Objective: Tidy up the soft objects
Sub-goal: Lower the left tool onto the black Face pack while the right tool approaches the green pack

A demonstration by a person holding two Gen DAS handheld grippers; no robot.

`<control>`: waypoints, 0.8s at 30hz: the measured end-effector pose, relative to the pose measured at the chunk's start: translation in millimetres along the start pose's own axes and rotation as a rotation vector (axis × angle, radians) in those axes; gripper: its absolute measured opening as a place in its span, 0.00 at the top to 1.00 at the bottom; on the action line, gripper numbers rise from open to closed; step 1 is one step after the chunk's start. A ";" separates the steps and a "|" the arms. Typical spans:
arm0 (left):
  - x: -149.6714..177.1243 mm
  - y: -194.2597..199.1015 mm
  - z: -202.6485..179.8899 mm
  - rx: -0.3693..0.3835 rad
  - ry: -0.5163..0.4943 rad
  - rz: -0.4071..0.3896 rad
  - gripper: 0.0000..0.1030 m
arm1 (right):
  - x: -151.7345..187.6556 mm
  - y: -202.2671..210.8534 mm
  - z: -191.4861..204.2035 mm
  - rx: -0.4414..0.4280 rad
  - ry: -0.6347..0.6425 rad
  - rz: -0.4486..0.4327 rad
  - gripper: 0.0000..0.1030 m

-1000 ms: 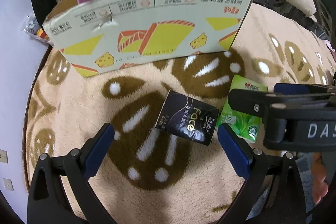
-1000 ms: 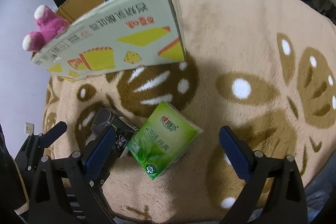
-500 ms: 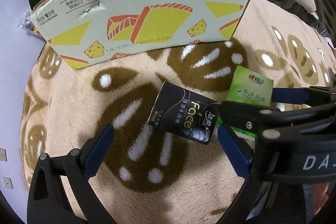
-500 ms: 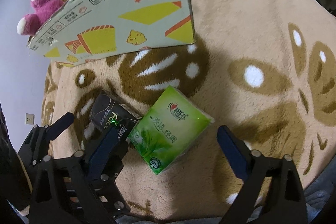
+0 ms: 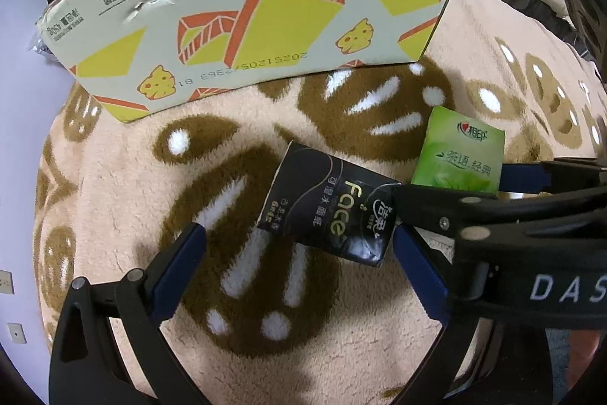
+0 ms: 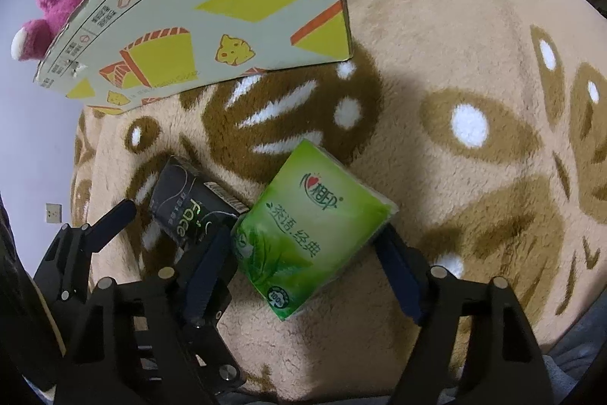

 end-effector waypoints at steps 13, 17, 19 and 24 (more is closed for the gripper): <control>0.3 -6.9 -14.5 -0.016 -0.019 -0.028 0.16 | -3.3 4.5 -9.0 0.005 0.002 -0.005 0.24; 1.0 -7.3 -12.6 -0.016 -0.001 -0.035 0.25 | -2.7 4.5 -11.9 0.002 0.002 -0.005 0.24; 1.0 -7.4 -9.8 -0.029 0.008 -0.038 0.32 | -3.0 3.6 -11.6 0.001 0.001 -0.004 0.24; 0.9 -6.0 -2.9 -0.015 0.035 -0.038 0.35 | -2.8 2.4 -11.7 0.000 -0.001 -0.005 0.24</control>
Point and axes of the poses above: each gripper's, at about its wrist camera, not at the fingertips, and y roughly against the way its jaws point, z to its left, x to its underside, the point moved 2 cm from there along -y, roughly the way its jaws point
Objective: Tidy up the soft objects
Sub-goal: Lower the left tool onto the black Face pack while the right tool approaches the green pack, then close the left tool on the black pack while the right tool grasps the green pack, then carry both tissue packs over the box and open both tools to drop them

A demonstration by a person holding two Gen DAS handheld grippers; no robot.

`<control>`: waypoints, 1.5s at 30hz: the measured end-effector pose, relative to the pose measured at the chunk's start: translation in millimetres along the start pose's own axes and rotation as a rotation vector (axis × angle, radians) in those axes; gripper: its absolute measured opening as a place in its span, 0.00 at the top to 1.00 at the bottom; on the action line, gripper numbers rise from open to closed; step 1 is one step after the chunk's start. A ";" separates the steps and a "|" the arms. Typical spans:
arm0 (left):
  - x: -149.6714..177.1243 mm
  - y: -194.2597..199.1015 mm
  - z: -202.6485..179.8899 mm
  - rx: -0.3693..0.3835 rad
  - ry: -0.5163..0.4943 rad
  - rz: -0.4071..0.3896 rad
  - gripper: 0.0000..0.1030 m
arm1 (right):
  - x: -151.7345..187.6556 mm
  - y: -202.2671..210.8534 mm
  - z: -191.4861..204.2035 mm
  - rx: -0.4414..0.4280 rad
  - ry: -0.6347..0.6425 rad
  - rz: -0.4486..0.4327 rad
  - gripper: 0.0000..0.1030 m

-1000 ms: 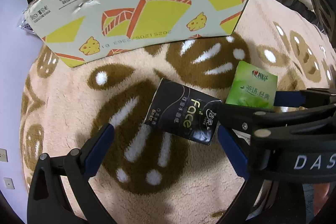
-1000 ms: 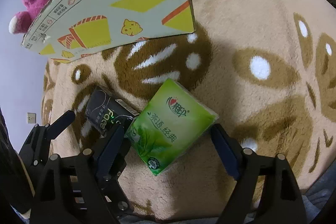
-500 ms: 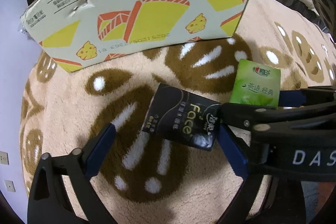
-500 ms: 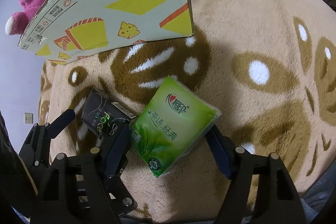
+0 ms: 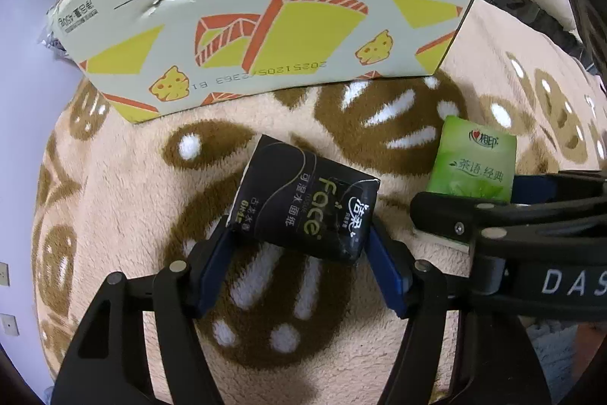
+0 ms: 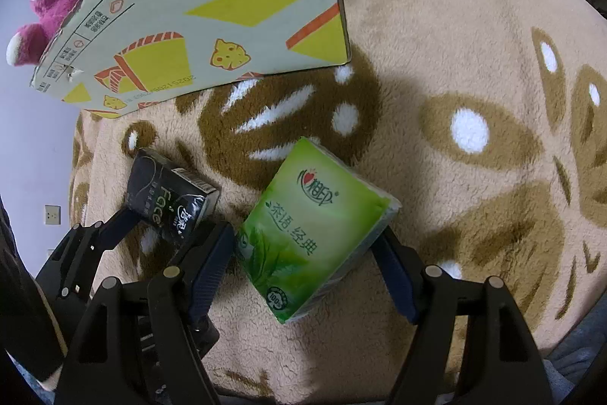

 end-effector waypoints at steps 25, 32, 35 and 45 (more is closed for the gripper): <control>9.1 15.2 17.4 -0.021 0.053 -0.012 0.37 | -2.4 16.4 4.7 0.042 0.046 -0.101 0.54; 9.2 53.2 36.9 -0.058 0.123 -0.153 0.37 | 0.1 39.3 9.4 0.012 0.070 -0.201 0.59; 10.9 65.7 43.0 -0.092 0.138 -0.175 0.37 | 2.9 57.5 9.6 -0.005 0.081 -0.261 0.60; -4.2 142.0 51.9 -0.200 0.119 -0.441 0.37 | 14.3 144.1 32.7 -0.055 0.180 -0.598 0.60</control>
Point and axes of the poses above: each gripper's, at about its wrist camera, not at the fingertips, and y roughly against the way its jaws point, z to its left, x to its underside, the point moved 2 cm from there along -y, roughly the way its jaws point
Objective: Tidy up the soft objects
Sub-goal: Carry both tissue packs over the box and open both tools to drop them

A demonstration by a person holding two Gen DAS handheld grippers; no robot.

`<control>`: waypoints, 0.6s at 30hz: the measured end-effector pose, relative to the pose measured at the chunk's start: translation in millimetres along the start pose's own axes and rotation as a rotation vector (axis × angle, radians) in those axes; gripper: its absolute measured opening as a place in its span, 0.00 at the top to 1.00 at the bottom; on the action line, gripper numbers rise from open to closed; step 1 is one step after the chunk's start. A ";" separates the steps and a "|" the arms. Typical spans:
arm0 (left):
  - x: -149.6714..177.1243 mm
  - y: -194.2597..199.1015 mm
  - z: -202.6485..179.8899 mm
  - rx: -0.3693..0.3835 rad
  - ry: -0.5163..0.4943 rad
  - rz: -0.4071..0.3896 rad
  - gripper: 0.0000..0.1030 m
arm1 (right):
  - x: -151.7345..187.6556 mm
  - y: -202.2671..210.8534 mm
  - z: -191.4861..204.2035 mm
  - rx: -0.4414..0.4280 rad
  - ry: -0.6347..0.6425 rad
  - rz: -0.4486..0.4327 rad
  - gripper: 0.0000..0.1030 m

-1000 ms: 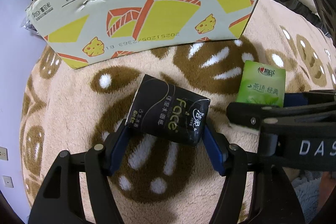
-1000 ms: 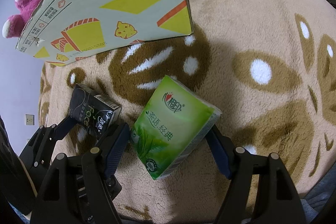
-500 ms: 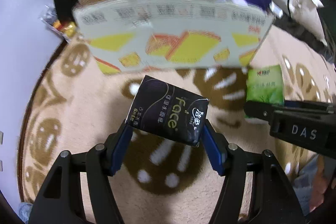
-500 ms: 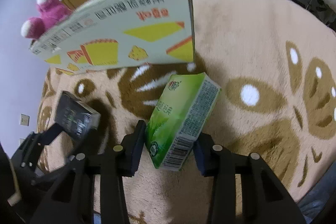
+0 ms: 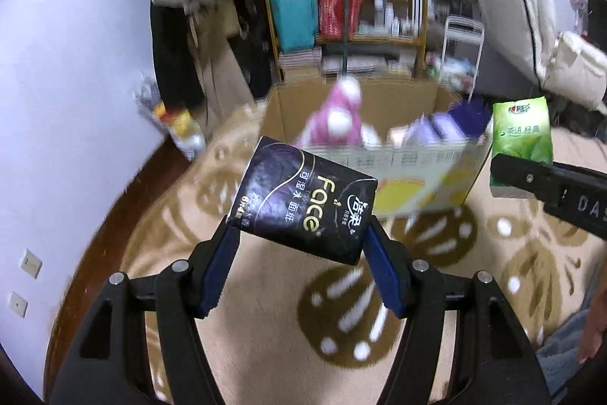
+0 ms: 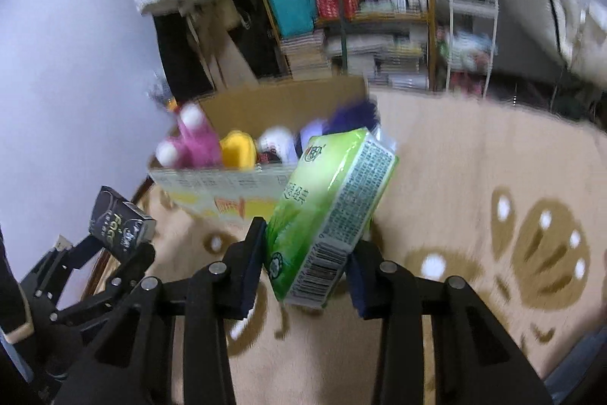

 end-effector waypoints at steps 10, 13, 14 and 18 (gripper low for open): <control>-50.9 30.6 8.9 0.013 -0.039 -0.193 0.37 | -36.8 17.4 28.1 -0.033 0.079 -0.170 0.60; -63.6 27.8 10.8 0.004 -0.050 -0.211 0.37 | -53.5 15.4 33.6 -0.037 0.113 -0.191 0.60; -68.0 27.3 11.2 0.006 -0.050 -0.216 0.37 | -57.5 14.8 35.1 -0.038 0.120 -0.196 0.60; -85.3 16.8 13.8 0.010 -0.050 -0.234 0.37 | -75.0 10.1 40.7 -0.028 0.157 -0.212 0.60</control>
Point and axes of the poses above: each gripper's, at about its wrist camera, not at the fingertips, and y roughly against the way its jaws point, z to its left, x to its underside, the point moved 2 cm from there along -y, roughly the way its jaws point
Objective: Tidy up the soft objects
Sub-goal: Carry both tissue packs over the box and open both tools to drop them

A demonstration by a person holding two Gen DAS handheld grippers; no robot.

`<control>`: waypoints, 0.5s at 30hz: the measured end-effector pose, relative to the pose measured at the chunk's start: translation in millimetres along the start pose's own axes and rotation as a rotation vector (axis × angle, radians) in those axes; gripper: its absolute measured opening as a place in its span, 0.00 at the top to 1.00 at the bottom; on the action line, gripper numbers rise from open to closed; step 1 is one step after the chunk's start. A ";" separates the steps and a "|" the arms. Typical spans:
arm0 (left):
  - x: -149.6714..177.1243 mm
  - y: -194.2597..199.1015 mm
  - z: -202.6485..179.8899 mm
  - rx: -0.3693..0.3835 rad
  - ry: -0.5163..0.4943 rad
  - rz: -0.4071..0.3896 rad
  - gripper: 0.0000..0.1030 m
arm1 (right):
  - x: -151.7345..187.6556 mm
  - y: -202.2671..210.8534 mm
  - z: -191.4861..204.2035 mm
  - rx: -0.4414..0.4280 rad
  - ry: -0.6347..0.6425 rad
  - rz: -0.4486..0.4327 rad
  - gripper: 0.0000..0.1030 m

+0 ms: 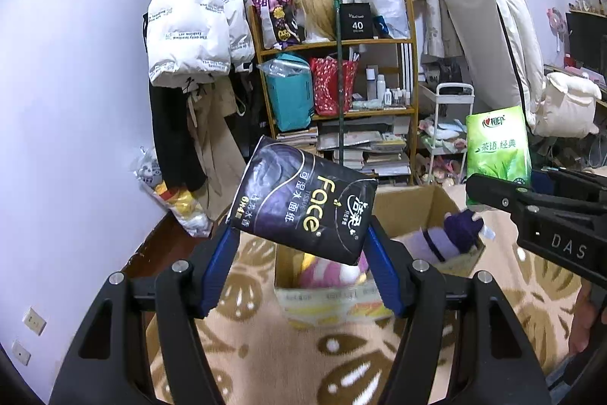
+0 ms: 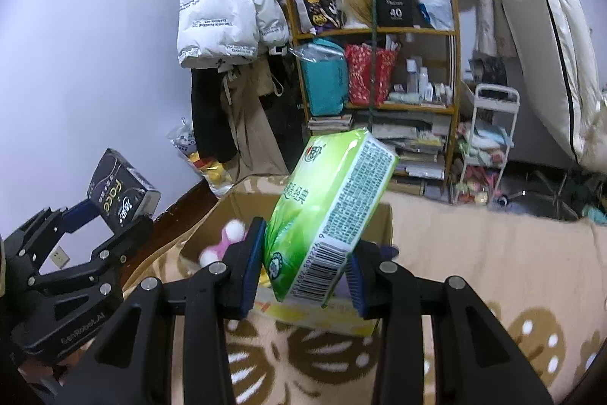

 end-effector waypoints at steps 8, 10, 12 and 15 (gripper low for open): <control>-5.8 -49.8 4.4 -0.022 -0.021 0.051 0.37 | -11.4 -32.3 -7.3 0.027 0.045 0.010 0.60; -3.4 -61.0 5.6 -0.015 -0.011 0.067 0.37 | -7.3 -40.9 -9.9 0.043 0.049 0.016 0.60; -1.3 -72.0 5.5 -0.008 0.001 0.078 0.37 | -2.6 -49.7 -11.8 0.052 0.053 0.026 0.59; 0.6 -84.2 5.9 0.022 0.033 0.100 0.37 | 5.1 -64.0 -15.4 0.047 0.048 0.055 0.59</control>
Point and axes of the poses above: each gripper's, at about its wrist camera, not at the fingertips, and y roughly against the way its jaws point, z to its left, x to its underside, the point moved 2 cm from there along -y, roughly the way its jaws point
